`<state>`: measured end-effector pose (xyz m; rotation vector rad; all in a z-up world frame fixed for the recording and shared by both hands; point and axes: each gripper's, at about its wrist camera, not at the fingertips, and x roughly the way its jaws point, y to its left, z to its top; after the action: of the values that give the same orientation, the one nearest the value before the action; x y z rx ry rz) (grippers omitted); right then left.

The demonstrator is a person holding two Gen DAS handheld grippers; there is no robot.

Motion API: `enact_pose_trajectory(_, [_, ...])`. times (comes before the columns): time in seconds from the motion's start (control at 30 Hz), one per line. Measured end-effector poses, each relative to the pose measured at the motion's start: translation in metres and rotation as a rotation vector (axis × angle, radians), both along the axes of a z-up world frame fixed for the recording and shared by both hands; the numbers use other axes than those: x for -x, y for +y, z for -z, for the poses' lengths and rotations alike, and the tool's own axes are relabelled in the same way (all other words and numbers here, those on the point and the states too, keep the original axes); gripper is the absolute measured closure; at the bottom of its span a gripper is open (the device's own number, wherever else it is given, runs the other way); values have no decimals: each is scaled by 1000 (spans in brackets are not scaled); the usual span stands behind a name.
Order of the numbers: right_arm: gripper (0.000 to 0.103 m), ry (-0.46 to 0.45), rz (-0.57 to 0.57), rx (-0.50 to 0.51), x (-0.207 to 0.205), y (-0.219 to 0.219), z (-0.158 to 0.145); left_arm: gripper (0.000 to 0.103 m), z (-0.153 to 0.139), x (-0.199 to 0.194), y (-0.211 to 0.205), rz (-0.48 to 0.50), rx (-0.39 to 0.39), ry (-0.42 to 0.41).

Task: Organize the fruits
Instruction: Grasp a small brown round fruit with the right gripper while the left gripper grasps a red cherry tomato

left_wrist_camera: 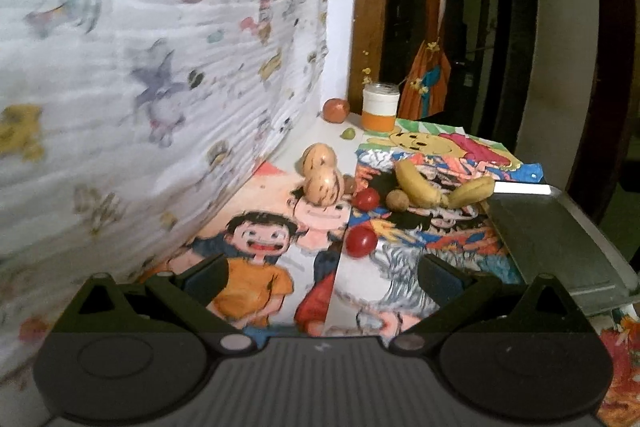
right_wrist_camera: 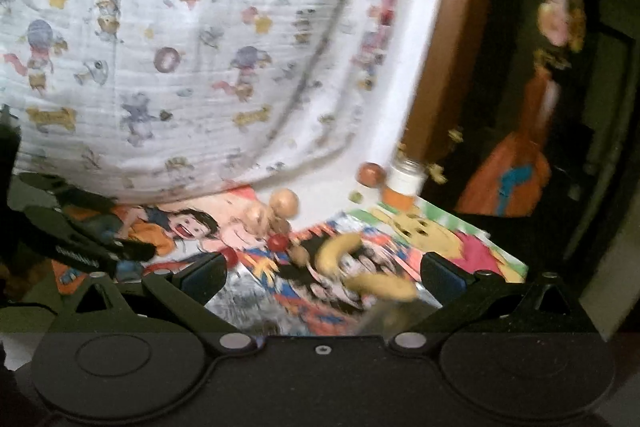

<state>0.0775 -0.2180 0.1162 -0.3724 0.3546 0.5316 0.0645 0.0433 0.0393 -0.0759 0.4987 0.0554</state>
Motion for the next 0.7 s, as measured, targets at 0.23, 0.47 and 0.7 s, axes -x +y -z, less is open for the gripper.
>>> enact_pose_trajectory(0.23, [0, 54, -142, 116, -80, 32, -5, 0, 1, -36, -7, 34, -23, 20])
enact_pose_trajectory(0.47, [3, 111, -256, 186, -139, 55, 31, 0, 20, -72, -12, 73, -39, 72])
enact_pose_trajectory(0.7, [19, 178, -319, 216, -188, 78, 68, 9, 34, -99, -9, 95, -22, 110])
